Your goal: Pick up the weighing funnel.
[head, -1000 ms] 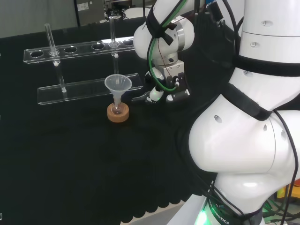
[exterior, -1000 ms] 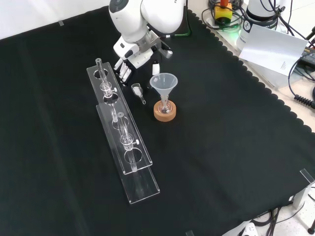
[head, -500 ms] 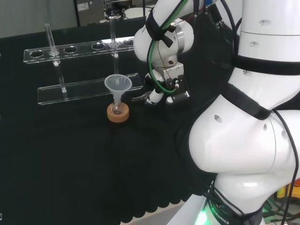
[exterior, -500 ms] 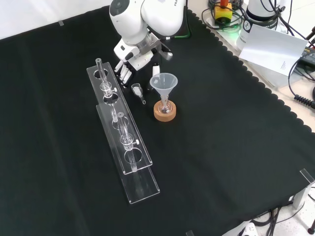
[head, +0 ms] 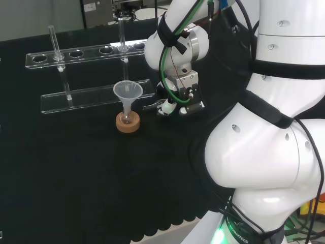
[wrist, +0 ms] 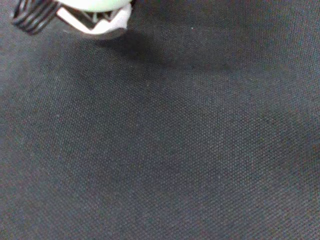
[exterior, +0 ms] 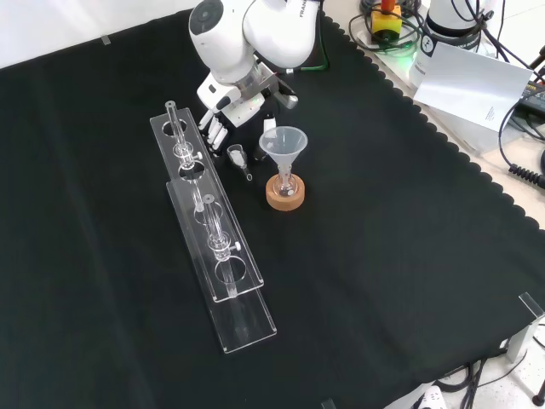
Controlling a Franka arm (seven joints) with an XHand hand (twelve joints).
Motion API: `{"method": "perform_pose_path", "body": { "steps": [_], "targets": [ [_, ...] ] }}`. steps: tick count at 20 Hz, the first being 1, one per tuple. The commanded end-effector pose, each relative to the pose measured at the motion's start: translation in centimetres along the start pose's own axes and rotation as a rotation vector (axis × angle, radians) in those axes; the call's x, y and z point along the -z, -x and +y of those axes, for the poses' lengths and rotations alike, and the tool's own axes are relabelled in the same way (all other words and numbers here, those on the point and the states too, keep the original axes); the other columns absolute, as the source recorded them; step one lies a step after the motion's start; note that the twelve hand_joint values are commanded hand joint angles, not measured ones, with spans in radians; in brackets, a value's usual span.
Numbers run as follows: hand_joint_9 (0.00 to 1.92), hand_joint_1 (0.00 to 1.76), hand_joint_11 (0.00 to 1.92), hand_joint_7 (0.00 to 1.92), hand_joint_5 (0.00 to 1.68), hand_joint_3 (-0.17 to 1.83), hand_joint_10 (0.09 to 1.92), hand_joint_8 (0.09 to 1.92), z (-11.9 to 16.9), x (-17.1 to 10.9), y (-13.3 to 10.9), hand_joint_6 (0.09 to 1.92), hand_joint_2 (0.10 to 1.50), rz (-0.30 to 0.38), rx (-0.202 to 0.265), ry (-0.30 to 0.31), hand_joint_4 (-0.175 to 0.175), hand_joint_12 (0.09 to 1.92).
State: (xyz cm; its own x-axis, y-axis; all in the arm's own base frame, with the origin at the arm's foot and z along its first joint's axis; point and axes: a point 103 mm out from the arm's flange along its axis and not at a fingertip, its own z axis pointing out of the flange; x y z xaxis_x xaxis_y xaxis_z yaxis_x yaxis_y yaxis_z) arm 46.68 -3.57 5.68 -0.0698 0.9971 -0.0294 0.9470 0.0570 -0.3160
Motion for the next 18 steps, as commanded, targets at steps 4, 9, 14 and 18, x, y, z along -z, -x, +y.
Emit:
{"method": "perform_pose_path", "body": {
  "steps": [4, 9, 14, 18],
  "targets": [
    [0.71, 0.91, 0.34, 0.51, 0.51, 0.63, 0.62, 0.79, 0.48, -0.46, -0.04, 0.63, 0.62, 0.002, -0.005, -0.005, -0.067, 1.32],
    [0.71, 0.91, 0.34, 0.51, 0.57, 0.64, 0.63, 0.80, 0.45, -0.59, -0.10, 0.67, 0.62, -0.004, -0.005, -0.006, -0.061, 1.31],
    [0.72, 0.91, 0.34, 0.52, 0.60, 0.64, 0.63, 0.80, 0.44, -0.58, -0.10, 0.71, 0.62, -0.006, -0.006, -0.006, -0.059, 1.31],
    [0.72, 0.92, 0.34, 0.52, 0.59, 0.64, 0.62, 0.80, 0.44, -0.59, -0.09, 0.75, 0.62, -0.005, -0.007, -0.010, -0.058, 1.31]
  ]
}}
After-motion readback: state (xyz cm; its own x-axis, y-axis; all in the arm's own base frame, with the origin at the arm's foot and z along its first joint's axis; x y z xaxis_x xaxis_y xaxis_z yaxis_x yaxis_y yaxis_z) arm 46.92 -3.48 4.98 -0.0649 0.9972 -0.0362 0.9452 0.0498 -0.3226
